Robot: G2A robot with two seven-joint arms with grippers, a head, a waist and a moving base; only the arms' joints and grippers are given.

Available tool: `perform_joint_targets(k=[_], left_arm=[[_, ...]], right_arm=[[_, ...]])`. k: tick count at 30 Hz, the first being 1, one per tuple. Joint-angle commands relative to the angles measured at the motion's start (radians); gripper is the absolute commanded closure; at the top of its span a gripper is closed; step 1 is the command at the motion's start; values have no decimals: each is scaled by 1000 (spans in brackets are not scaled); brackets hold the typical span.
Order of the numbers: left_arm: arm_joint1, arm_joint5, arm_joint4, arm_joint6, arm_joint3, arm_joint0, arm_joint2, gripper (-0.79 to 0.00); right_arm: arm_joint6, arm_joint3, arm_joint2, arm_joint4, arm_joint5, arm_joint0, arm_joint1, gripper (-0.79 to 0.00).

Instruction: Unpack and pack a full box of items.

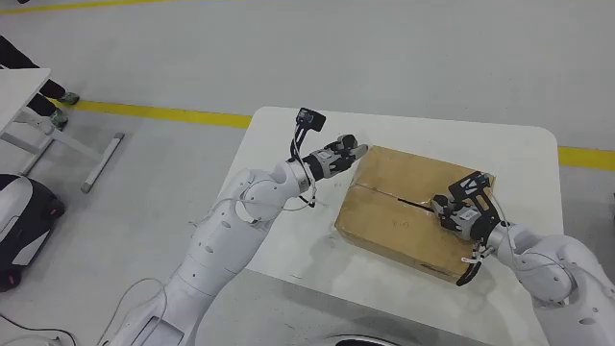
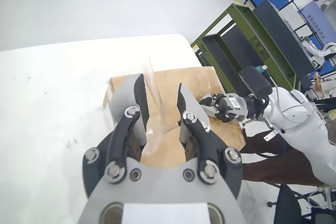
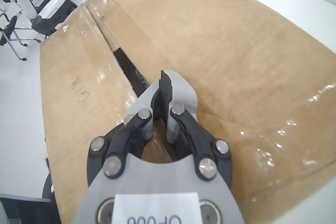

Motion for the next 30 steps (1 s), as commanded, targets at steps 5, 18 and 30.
perform_joint_targets(k=[5, 18, 30], left_arm=[[1, -16, 39, 5, -10, -16, 6, -212], [30, 23, 427, -71, -143, 80, -28, -785], [12, 165, 20, -128, 13, 119, -57, -785]], right_arm=[[2, 2, -7, 1, 3, 7, -3, 0], [-3, 18, -14, 6, 0, 17, -9, 0], [-2, 25, -13, 7, -11, 17, -11, 0]])
